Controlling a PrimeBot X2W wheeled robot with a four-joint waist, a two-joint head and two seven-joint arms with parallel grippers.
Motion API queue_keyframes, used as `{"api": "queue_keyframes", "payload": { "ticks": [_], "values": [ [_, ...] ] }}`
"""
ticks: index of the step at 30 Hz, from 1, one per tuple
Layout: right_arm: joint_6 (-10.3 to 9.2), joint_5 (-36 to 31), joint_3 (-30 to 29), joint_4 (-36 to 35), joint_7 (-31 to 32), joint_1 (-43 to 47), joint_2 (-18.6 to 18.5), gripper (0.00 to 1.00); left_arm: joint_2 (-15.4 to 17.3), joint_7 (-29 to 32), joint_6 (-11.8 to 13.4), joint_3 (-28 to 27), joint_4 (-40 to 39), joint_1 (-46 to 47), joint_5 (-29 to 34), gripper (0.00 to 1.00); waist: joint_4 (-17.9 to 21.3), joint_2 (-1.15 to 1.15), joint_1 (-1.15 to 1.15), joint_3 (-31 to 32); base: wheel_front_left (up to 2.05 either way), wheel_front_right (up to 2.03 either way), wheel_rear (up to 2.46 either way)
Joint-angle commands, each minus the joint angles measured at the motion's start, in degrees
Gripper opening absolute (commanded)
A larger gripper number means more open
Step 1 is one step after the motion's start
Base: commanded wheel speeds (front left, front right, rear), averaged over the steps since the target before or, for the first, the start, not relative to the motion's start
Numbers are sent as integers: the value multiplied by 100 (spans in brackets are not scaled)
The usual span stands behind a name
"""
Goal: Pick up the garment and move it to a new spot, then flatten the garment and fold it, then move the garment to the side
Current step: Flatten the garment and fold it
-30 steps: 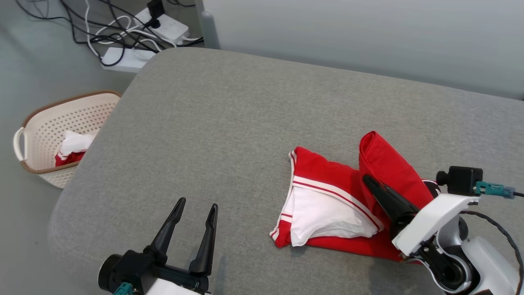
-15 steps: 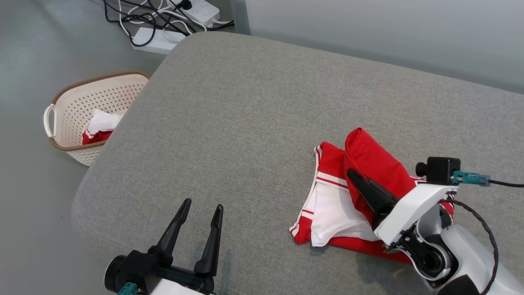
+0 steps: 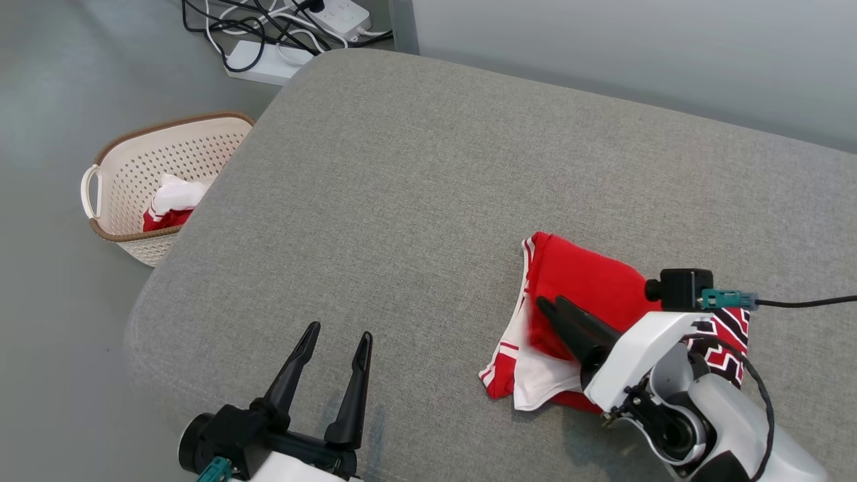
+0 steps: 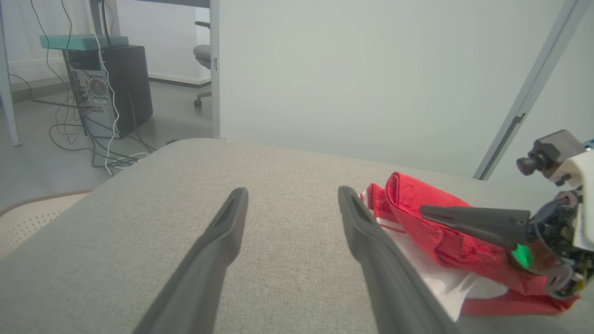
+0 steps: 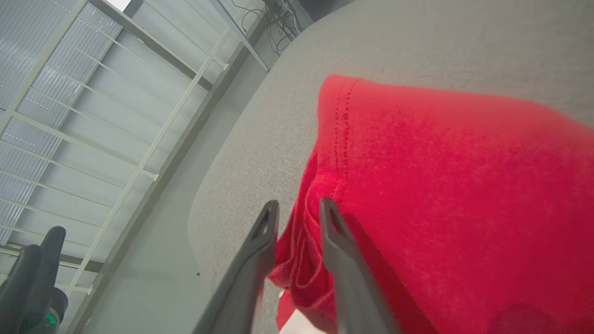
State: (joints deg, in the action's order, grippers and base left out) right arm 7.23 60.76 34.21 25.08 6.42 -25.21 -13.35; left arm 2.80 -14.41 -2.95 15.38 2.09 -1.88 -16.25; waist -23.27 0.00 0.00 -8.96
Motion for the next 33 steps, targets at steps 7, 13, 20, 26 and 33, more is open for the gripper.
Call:
{"api": "queue_keyframes", "payload": {
  "ticks": [7,13,20,26,33],
  "values": [
    [25,108,314,-3,-183,-214,271,100,8,-59,25,-143,-87,243,-31,100,-3,0,0,59,0,0,0],
    [25,-75,457,-170,-527,-273,160,100,8,-59,25,-182,-71,206,1,100,84,0,0,172,0,0,0],
    [25,-957,275,-402,-1506,-217,-237,100,8,-59,-8,-295,-117,174,-8,100,455,0,0,261,0,0,0],
    [25,-1940,-269,-288,-2106,-93,-344,100,8,-59,41,-458,-134,230,-28,100,1079,0,0,308,0,0,0],
    [25,-3011,-1091,-663,-2139,205,-83,100,8,-59,79,-597,-120,277,10,100,1615,0,0,360,0,0,0]
  ]
}}
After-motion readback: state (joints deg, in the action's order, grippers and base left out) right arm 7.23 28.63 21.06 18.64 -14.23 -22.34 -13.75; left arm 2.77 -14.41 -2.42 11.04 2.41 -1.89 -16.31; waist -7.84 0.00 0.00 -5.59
